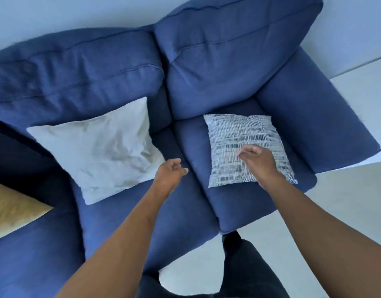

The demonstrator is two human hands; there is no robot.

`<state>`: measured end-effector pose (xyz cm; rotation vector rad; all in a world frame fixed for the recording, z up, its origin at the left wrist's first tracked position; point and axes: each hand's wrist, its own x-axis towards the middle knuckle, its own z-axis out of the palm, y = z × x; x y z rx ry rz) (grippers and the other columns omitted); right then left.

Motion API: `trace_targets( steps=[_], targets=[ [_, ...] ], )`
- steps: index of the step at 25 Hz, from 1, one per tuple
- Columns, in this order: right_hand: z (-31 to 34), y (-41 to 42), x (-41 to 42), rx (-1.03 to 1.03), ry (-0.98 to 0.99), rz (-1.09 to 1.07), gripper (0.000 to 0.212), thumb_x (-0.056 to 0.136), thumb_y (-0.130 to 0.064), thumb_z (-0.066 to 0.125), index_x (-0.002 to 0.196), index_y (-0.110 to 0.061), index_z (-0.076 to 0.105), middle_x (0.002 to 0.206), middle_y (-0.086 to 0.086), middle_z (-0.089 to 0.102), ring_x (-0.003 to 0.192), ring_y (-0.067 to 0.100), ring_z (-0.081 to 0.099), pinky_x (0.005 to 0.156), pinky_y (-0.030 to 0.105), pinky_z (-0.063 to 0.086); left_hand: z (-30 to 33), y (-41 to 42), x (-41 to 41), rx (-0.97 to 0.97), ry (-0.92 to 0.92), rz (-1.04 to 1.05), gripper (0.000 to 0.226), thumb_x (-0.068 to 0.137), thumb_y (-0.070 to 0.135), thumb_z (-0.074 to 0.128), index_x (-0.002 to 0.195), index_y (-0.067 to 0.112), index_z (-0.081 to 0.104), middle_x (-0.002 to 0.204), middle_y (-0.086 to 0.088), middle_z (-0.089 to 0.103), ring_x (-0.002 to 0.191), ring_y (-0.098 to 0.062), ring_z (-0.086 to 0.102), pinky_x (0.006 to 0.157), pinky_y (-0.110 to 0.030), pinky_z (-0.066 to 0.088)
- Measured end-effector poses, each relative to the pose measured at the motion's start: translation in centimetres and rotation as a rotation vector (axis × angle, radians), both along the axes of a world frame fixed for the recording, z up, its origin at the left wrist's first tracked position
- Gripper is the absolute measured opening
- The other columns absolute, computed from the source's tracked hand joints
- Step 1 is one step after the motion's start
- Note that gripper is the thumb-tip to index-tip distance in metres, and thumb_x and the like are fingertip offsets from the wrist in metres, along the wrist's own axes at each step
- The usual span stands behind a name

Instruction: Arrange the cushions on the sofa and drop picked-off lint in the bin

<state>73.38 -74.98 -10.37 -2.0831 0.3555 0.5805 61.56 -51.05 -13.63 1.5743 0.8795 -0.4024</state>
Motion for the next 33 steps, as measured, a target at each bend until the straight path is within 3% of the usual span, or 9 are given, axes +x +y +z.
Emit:
trace_targets(
  steps=[5,10,16,20,22,25,28,31,33],
  targets=[
    [-3.0,-8.2,8.0,0.028,0.079,0.066,0.047,0.085,-0.029,0.078,0.126,-0.011,0.064,0.126,0.004,0.067,0.108,0.018,0.065,0.090,0.029,0.051,-2.1,-11.1,8.8,-0.090,0.101,0.091,0.032,0.090,0.021,0.072,0.121,0.015,0.066,0.107,-0.003,0.069,0.092,-0.016,0.061,0.090,-0.038,0.055],
    [-6.5,-13.5,13.8,0.008,0.122,0.073,0.058,0.083,-0.035,0.079,0.133,-0.013,0.060,0.132,0.005,0.064,0.096,0.012,0.066,0.083,0.030,0.056,-5.0,-14.9,15.1,-0.059,0.150,0.146,0.051,0.089,0.026,0.074,0.135,0.012,0.058,0.111,-0.003,0.068,0.101,-0.018,0.064,0.097,-0.039,0.055],
    [-13.6,-15.0,18.9,-0.137,0.189,-0.101,0.080,0.081,-0.045,0.077,0.147,-0.014,0.043,0.135,0.003,0.057,0.118,0.023,0.058,0.110,0.045,0.043,-11.7,-13.3,20.6,0.127,0.165,0.190,0.021,0.085,0.039,0.070,0.094,0.020,0.065,0.089,0.001,0.065,0.072,-0.013,0.056,0.068,-0.029,0.046],
    [-17.3,-15.1,21.7,-0.149,0.392,-0.269,0.113,0.061,-0.054,0.090,0.151,-0.017,0.033,0.151,0.008,0.045,0.134,0.035,0.047,0.112,0.049,0.037,-17.2,-12.2,22.3,0.037,0.302,0.232,0.076,0.065,0.055,0.078,0.126,0.012,0.064,0.116,-0.007,0.069,0.110,-0.031,0.065,0.102,-0.045,0.052],
    [-18.5,-15.2,22.7,-0.109,0.564,-0.316,0.125,0.028,-0.050,0.100,0.137,-0.014,0.050,0.141,0.011,0.054,0.125,0.037,0.054,0.107,0.050,0.043,-18.0,-12.5,22.9,-0.179,0.336,0.309,0.066,0.065,0.040,0.085,0.118,0.007,0.067,0.107,-0.012,0.073,0.100,-0.031,0.069,0.099,-0.044,0.054],
    [-17.5,-14.2,23.3,-0.049,0.495,-0.282,0.086,0.059,-0.019,0.093,0.134,-0.008,0.052,0.130,0.011,0.059,0.121,0.032,0.056,0.109,0.052,0.042,-15.6,-13.0,24.0,-0.207,0.175,0.263,0.040,0.074,0.011,0.081,0.111,0.007,0.066,0.102,-0.012,0.075,0.088,-0.031,0.072,0.083,-0.041,0.060],
    [-13.8,-13.0,24.1,0.189,0.254,-0.321,0.038,0.076,0.006,0.074,0.109,-0.007,0.060,0.108,0.008,0.069,0.091,0.010,0.067,0.097,0.030,0.049,-10.9,-12.8,24.4,-0.110,-0.122,0.279,0.041,0.076,-0.006,0.074,0.113,0.010,0.066,0.103,-0.007,0.077,0.092,-0.030,0.073,0.077,-0.045,0.063],
    [-9.9,-11.3,27.0,0.383,0.009,-0.300,0.034,0.075,0.019,0.065,0.090,-0.012,0.065,0.092,0.007,0.071,0.079,0.017,0.070,0.078,0.039,0.062,-7.9,-11.3,26.4,0.005,-0.331,0.317,0.043,0.075,-0.009,0.074,0.108,0.018,0.065,0.101,-0.004,0.074,0.099,-0.034,0.071,0.084,-0.049,0.060],
    [-9.3,-9.6,30.4,0.367,-0.068,-0.214,0.039,0.076,0.017,0.068,0.104,-0.011,0.064,0.093,0.004,0.071,0.074,0.008,0.071,0.071,0.025,0.060,-8.2,-10.3,28.6,0.063,-0.381,0.363,0.045,0.074,-0.003,0.076,0.110,0.022,0.063,0.104,-0.001,0.074,0.105,-0.033,0.070,0.088,-0.047,0.061]
  ],
)
